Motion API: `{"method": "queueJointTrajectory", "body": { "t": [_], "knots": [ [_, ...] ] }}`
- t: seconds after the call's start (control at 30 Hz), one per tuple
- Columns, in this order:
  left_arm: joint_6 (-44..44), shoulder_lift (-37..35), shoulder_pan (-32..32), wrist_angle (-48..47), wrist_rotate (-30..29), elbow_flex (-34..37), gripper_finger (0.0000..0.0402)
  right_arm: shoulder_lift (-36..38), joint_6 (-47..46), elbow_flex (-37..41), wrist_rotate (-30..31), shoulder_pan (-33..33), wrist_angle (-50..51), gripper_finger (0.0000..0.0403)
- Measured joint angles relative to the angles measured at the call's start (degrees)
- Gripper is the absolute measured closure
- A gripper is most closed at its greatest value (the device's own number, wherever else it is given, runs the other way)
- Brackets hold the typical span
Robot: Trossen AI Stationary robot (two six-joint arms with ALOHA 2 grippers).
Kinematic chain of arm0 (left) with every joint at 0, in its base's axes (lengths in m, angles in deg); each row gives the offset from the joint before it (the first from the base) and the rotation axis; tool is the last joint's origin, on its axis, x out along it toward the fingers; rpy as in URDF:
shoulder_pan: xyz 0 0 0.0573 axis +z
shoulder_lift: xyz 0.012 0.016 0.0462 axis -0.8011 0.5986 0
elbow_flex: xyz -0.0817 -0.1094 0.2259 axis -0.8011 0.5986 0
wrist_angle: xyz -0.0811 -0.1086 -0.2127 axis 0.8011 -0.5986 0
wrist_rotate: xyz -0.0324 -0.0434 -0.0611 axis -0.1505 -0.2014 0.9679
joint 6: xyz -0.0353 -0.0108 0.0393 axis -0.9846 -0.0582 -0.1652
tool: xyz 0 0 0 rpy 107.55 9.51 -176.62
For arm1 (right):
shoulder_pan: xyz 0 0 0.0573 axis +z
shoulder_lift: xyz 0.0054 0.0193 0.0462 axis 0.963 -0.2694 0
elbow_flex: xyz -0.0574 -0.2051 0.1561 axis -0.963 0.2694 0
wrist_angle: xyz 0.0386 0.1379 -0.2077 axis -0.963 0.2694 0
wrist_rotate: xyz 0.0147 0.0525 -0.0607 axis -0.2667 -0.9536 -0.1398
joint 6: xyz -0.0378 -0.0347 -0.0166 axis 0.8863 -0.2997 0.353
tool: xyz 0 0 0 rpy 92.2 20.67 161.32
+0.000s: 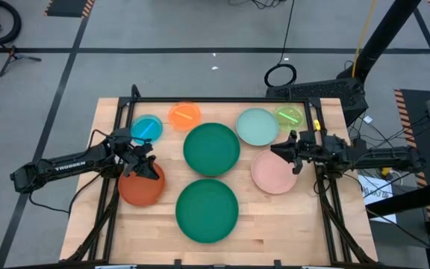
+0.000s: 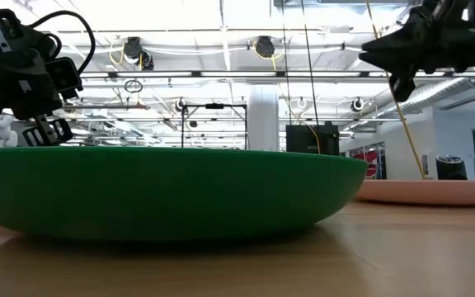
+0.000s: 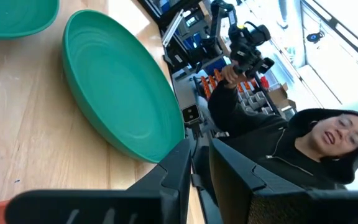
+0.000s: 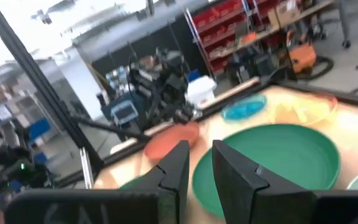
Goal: Stack plastic plates
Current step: Stack the bottom dark green plate on top of the top dark green plate
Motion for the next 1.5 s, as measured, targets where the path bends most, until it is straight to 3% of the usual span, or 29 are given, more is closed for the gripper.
{"method": "queueJointTrajectory", "body": {
  "t": [0.4,0.53,0.63,0.7,0.83,0.9,0.97,1.17,1.3,1.5],
  "knots": [
    [-1.1,0.0,0.0,0.0,0.0,0.0,0.0337,-15.2,0.9,-12.3,0.5,3.3,3.5,0.0339],
    [4.4,0.0,0.0,0.1,-2.1,0.0,0.0337,-19.2,0.9,-17.7,1.4,3.6,9.2,0.0339],
    [11.0,0.0,0.0,0.9,-9.4,0.0,0.0337,-22.5,0.7,-21.9,1.4,4.6,12.6,0.0339],
    [15.9,0.0,-0.1,1.5,-17.7,0.0,0.0337,-24.6,0.5,-24.8,1.4,5.4,15.0,0.0339],
    [9.0,0.0,-0.7,8.3,-36.0,0.0,0.0337,-29.1,-0.7,-30.3,3.2,6.8,21.5,0.0339],
    [9.0,0.0,-0.6,14.6,-42.0,0.0,0.0337,-31.6,-2.1,-33.1,4.6,7.1,24.6,0.0339],
    [10.5,0.0,-0.7,21.6,-42.4,0.0,0.0337,-34.0,-3.6,-35.9,4.8,7.1,28.1,0.0339],
    [14.3,-0.1,-0.7,41.5,-36.0,0.0,0.0337,-41.1,-10.1,-43.6,4.7,7.1,37.2,0.0339],
    [17.0,0.0,-0.7,44.4,-32.9,-0.1,0.0337,-46.2,-16.8,-48.6,4.0,8.2,42.8,0.0339],
    [19.1,0.0,-0.7,43.8,-32.9,0.0,0.0337,-56.8,-25.0,-59.4,1.3,10.8,53.2,0.034]
  ]
}}
